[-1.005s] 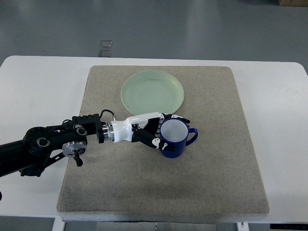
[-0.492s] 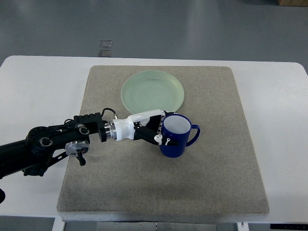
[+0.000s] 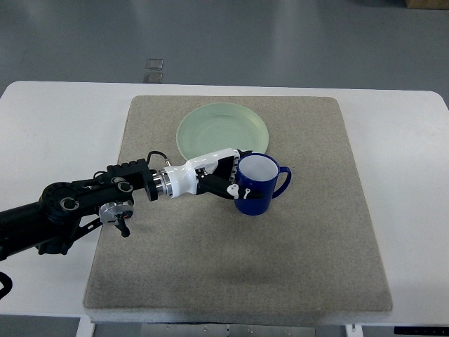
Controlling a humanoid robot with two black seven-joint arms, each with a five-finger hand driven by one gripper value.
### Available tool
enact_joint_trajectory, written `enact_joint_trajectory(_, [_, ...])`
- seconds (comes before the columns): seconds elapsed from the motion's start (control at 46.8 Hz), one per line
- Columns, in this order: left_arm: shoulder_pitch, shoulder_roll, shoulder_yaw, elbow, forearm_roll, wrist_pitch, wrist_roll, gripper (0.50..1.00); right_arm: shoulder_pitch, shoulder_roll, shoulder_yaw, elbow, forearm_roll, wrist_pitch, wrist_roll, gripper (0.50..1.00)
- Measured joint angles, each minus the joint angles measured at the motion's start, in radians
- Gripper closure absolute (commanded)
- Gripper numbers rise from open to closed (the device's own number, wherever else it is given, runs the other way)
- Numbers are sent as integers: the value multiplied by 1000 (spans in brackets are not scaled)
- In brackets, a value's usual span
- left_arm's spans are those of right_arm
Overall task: Place cup left of plate with left hand
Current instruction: 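Lift the blue mug over the plate toward the left arm's side, then lower the blue mug onto the mat beside the plate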
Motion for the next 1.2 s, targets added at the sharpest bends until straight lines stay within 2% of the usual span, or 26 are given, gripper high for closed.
enact_joint_trajectory(0.342, [-8, 0, -141, 25, 34, 30, 0, 784, 0, 0, 0, 0, 0, 0, 0, 568])
enact_joint_trajectory(0.919, [-41, 29, -348, 346, 60, 38, -6, 780, 0, 0, 0, 0, 0, 0, 0, 568])
enact_joint_trajectory(1.197, [-35, 73, -347, 381, 60, 164, -54, 776, 0, 0, 0, 0, 0, 0, 0, 568])
